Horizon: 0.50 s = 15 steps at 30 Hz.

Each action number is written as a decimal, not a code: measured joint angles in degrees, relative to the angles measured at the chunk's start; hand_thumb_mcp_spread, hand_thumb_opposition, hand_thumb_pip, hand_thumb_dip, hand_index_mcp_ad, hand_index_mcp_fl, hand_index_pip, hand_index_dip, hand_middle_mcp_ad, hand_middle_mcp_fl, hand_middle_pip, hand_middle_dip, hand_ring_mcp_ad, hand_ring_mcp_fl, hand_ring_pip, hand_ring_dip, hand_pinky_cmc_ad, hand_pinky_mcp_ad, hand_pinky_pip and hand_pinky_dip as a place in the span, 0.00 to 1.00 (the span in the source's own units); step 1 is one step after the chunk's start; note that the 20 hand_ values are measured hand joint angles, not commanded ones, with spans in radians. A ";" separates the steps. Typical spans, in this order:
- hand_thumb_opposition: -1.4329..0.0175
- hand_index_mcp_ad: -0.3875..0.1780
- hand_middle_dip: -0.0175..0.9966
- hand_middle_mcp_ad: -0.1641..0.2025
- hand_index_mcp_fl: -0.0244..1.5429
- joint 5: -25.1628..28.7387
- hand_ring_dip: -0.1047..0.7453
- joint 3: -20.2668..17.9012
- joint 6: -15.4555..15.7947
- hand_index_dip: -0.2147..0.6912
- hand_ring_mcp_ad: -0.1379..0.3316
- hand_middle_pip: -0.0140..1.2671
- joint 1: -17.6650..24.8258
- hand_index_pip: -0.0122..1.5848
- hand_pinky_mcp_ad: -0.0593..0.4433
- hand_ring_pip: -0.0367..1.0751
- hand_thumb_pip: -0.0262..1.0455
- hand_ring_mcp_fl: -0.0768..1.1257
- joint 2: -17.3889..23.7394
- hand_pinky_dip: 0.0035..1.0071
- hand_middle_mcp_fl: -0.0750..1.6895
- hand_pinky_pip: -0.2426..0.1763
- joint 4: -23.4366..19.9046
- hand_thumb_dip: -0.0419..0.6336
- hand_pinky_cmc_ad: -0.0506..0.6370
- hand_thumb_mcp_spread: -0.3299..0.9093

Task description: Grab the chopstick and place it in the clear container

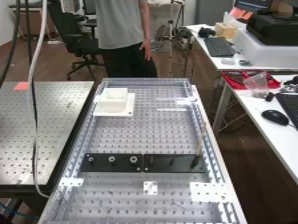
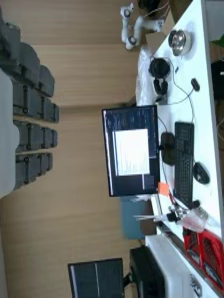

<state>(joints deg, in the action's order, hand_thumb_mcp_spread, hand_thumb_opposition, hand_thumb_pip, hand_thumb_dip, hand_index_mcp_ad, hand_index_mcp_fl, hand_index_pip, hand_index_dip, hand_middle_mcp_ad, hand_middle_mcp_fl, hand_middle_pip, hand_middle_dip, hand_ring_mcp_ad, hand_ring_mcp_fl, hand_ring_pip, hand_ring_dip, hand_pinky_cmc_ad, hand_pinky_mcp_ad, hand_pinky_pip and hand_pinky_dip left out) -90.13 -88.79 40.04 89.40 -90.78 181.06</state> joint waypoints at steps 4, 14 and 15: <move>0.98 0.72 0.06 0.51 0.02 0.01 0.14 -0.06 0.12 0.26 0.37 0.01 0.12 0.00 0.15 0.05 0.01 0.08 0.03 0.01 0.03 0.55 -0.07 0.09 0.14 0.26; 0.62 0.77 0.06 0.59 0.02 -0.10 0.14 -0.04 0.02 0.26 0.65 0.07 0.29 0.02 0.44 0.08 0.17 0.08 0.00 0.07 0.04 0.40 0.03 0.09 0.48 0.36; 0.61 0.79 0.06 0.61 0.02 -0.10 0.14 -0.04 0.00 0.26 0.69 0.07 0.29 0.02 0.45 0.08 0.17 0.08 0.00 0.07 0.04 0.37 0.03 0.09 0.51 0.36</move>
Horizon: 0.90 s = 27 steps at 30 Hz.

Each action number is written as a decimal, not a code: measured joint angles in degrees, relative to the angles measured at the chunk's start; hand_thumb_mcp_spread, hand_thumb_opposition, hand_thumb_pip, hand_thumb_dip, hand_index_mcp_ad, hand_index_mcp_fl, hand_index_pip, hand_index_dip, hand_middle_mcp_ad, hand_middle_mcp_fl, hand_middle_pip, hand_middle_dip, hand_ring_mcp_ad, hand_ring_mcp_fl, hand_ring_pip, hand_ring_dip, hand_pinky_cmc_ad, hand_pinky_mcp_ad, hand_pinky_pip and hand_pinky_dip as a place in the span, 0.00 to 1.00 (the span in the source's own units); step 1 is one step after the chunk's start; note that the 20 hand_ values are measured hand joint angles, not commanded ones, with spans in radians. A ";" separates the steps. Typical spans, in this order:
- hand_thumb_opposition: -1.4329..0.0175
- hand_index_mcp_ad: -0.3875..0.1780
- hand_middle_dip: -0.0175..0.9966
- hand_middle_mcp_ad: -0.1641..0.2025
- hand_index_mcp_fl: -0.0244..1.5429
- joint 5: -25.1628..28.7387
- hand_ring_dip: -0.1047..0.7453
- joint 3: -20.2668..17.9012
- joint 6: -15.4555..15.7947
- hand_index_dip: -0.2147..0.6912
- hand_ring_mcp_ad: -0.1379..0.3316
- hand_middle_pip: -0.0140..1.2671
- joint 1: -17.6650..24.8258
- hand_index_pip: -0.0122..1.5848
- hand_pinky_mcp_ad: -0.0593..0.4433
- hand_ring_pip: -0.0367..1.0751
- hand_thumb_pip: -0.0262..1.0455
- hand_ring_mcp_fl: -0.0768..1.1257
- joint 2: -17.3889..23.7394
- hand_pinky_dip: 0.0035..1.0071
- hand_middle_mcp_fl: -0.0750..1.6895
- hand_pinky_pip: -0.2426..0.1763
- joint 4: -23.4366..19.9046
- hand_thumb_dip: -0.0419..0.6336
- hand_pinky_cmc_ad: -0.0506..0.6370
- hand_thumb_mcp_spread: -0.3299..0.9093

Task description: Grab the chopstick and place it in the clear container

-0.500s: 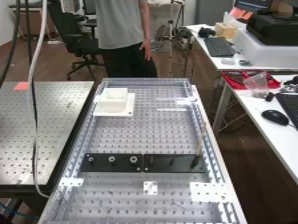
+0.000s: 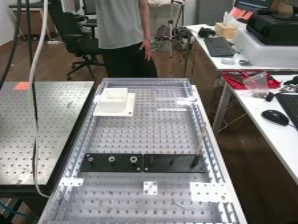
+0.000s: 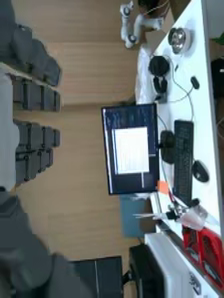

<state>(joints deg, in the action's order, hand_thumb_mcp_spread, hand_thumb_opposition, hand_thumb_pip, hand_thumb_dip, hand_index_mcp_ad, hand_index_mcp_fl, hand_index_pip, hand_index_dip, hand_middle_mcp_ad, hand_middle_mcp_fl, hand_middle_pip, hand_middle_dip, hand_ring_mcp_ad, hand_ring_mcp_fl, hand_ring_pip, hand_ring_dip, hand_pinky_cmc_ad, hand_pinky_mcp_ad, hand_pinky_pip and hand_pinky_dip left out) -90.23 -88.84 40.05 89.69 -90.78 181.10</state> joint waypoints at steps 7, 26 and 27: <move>0.56 0.83 0.06 0.69 0.02 0.39 0.14 -0.34 -0.34 0.26 0.75 0.09 0.12 0.02 0.52 0.11 0.18 0.08 0.11 0.10 0.04 0.29 -0.35 0.08 0.60 0.36; 0.55 0.86 0.06 0.73 0.02 0.34 0.12 -6.02 -7.76 0.26 0.78 0.09 -1.65 0.03 0.55 0.11 0.20 0.08 -2.89 0.11 0.04 0.25 -7.30 0.07 0.62 0.36; 0.55 0.87 0.06 0.74 0.02 0.25 0.13 -6.23 -8.21 0.26 0.78 0.09 -1.75 0.03 0.55 0.11 0.20 0.08 -3.04 0.11 0.04 0.25 -7.63 0.07 0.62 0.36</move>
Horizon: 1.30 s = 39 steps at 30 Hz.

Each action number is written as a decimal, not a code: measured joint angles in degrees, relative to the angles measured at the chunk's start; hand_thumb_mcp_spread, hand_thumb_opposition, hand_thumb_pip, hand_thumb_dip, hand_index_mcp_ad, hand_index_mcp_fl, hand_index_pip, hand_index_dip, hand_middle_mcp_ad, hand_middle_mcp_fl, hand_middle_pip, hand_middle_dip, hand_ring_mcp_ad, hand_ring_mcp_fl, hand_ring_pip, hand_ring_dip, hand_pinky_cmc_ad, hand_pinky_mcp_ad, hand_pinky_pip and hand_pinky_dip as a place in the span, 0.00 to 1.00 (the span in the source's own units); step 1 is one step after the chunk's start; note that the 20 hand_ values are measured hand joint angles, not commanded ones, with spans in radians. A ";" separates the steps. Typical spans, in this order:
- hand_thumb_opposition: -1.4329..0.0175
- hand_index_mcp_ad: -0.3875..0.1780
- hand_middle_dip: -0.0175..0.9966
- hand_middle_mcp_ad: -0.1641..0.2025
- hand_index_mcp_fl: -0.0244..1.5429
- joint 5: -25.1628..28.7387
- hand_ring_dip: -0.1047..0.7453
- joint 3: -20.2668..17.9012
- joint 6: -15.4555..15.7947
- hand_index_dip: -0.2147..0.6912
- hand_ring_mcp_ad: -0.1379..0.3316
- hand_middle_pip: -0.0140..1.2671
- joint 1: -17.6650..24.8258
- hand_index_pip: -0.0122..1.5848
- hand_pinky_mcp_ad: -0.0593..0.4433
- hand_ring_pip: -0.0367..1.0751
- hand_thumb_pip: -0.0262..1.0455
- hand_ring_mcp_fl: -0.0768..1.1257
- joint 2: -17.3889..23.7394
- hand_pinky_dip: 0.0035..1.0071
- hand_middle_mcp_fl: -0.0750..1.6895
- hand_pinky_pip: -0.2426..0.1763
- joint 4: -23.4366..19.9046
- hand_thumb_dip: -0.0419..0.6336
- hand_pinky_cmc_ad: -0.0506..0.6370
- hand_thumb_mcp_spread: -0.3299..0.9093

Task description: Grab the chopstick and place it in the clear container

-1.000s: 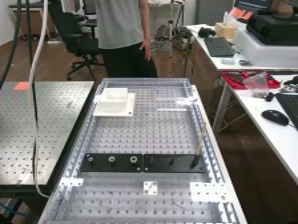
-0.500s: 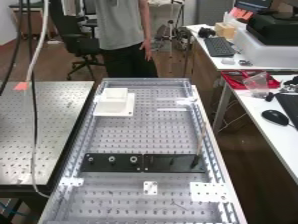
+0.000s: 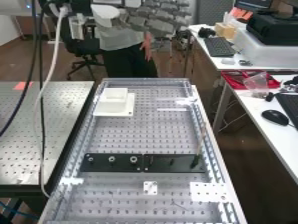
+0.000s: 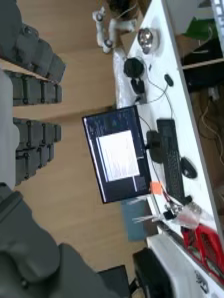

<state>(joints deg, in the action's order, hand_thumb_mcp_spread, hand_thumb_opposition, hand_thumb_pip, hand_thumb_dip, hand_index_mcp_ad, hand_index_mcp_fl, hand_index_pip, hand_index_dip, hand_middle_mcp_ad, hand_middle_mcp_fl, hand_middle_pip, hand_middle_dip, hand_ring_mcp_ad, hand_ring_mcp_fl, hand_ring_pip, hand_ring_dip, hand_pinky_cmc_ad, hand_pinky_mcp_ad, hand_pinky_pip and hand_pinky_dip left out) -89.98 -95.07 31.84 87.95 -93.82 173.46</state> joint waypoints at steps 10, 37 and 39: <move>0.54 0.87 0.06 0.75 0.02 -0.87 0.13 -5.22 -9.89 0.27 0.80 0.09 -1.71 0.03 0.55 0.11 0.25 0.08 -4.33 0.11 0.04 0.25 -11.33 0.07 0.63 0.36; 0.48 0.71 0.48 0.71 0.22 23.64 0.26 -10.45 -34.41 0.46 0.78 0.11 -5.80 0.23 0.57 0.13 0.73 0.11 -22.30 0.22 0.25 0.25 -45.66 0.40 0.62 0.51; 0.48 0.70 0.49 0.70 0.24 24.33 0.28 -9.47 -35.79 0.43 0.74 0.11 -5.84 0.30 0.57 0.13 0.74 0.11 -23.43 0.22 0.27 0.25 -45.50 0.42 0.62 0.52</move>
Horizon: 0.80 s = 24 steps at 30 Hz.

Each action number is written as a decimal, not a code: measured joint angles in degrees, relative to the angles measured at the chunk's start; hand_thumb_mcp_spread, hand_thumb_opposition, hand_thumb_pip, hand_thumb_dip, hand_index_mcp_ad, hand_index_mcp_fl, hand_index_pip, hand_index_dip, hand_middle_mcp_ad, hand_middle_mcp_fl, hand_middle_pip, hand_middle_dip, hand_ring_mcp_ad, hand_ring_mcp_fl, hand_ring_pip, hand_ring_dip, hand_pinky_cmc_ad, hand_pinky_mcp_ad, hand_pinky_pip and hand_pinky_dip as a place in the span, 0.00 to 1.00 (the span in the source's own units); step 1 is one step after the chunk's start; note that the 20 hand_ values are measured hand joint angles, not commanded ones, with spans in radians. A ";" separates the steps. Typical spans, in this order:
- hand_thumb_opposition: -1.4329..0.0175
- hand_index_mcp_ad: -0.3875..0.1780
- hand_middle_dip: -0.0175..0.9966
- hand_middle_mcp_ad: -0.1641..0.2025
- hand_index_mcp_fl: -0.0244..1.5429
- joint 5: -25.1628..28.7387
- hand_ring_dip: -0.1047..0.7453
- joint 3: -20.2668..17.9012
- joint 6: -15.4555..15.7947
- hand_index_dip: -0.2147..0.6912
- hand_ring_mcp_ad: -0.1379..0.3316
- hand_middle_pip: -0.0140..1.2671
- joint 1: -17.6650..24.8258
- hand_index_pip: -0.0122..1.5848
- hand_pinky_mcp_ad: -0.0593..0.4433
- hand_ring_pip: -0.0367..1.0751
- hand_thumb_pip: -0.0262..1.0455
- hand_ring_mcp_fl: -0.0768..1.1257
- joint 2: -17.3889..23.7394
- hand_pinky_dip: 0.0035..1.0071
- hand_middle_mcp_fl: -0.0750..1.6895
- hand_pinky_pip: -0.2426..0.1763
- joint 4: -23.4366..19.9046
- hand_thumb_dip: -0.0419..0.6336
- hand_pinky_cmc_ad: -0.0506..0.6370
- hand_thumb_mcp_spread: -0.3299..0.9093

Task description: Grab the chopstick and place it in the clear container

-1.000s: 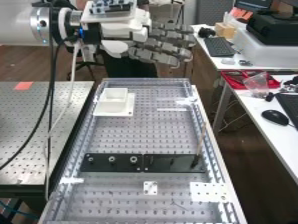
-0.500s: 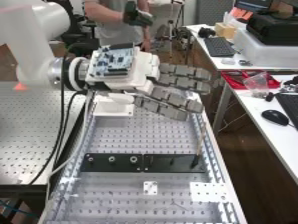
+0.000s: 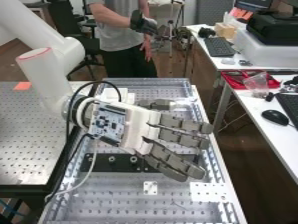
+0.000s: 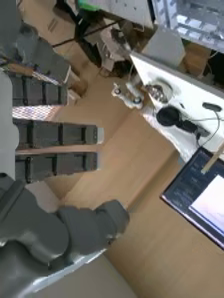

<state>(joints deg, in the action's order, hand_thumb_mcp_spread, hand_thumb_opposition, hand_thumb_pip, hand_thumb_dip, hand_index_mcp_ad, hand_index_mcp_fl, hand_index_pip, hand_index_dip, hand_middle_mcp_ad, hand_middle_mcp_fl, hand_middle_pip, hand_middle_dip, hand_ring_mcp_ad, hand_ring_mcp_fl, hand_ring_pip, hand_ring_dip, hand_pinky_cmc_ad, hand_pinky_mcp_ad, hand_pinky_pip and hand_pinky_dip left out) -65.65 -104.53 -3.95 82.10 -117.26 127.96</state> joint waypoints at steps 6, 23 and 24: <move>0.46 0.67 0.50 0.68 0.30 1.23 0.35 3.73 -3.38 0.31 0.70 0.20 -0.03 0.48 0.58 0.13 0.77 0.17 -2.99 0.22 0.29 0.25 1.99 0.51 0.62 0.54; 0.44 0.64 0.51 0.62 0.24 -1.68 0.42 7.80 -6.87 0.23 0.64 0.29 0.12 0.50 0.58 0.12 0.73 0.24 -6.21 0.22 0.34 0.25 6.18 0.52 0.61 0.55; 0.44 0.64 0.51 0.62 0.24 -1.91 0.42 7.89 -6.83 0.23 0.64 0.29 0.11 0.50 0.57 0.12 0.73 0.24 -6.20 0.22 0.34 0.25 6.31 0.52 0.61 0.55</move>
<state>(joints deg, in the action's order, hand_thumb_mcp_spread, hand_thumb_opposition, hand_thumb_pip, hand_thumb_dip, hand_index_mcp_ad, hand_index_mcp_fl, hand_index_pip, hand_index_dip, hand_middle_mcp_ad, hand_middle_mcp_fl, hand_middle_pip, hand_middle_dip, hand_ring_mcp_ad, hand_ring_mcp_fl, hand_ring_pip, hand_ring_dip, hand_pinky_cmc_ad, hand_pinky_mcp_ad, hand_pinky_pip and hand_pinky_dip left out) -67.56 -96.64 -10.78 82.21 -123.45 134.27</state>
